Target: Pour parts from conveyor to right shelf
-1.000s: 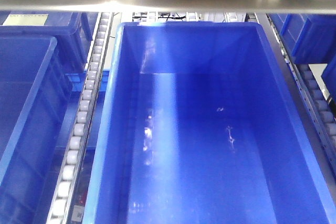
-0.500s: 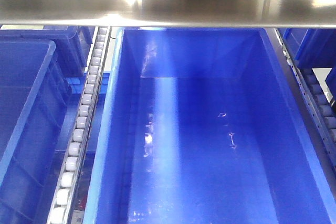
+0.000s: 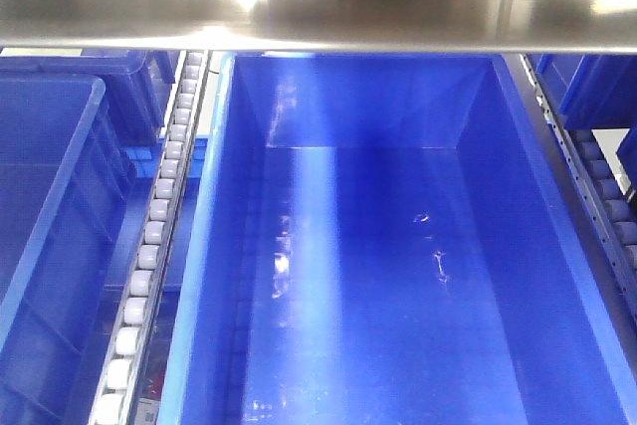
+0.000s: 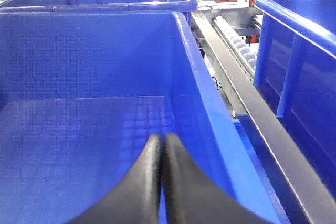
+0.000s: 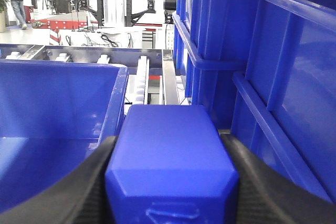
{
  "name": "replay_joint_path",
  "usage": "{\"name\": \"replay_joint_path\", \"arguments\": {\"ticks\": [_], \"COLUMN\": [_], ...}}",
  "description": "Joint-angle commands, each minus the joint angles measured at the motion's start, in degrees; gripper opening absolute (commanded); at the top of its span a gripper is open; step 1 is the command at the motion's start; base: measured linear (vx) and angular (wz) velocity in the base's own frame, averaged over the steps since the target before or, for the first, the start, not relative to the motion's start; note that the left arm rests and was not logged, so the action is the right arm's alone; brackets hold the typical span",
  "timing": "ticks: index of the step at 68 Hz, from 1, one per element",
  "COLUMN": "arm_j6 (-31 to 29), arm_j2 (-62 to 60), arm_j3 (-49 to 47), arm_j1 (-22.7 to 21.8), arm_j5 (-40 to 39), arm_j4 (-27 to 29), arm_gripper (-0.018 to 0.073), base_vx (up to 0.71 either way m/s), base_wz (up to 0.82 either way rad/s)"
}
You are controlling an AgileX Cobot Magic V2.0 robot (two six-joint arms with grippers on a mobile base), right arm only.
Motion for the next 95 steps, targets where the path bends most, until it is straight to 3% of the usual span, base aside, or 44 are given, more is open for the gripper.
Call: {"name": "replay_joint_path", "arguments": {"ticks": [1, 22, 31, 37, 48, 66, 82, 95], "arm_j6": [-0.30, -0.30, 1.84, 7.92, 15.68, 15.63, 15.63, 15.63], "arm_j2": [0.55, 0.55, 0.55, 0.74, 6.17, 23.98, 38.88, 51.63], "arm_j3": [-1.51, -1.51, -1.75, -3.60, -10.39, -23.64, -32.25, -36.46], "arm_j1": [-0.08, -0.08, -0.08, 1.18, 6.80, 15.11, 27.49, 33.82], "arm_j5": [-4.72, -4.72, -4.44, -3.58, 2.25, 13.22, 19.08, 22.29], "arm_j4": [0.08, -0.34, -5.60, -10.20, -16.02, -16.93, -16.88, -16.29], "arm_gripper": [-0.0006, -0.0006, -0.0006, -0.0006, -0.0006, -0.0006, -0.0006, -0.0006], "base_vx": [0.00, 0.00, 0.00, 0.00, 0.00, 0.00, 0.00, 0.00], "base_wz": [0.00, 0.00, 0.00, 0.00, 0.00, 0.00, 0.00, 0.00]}}
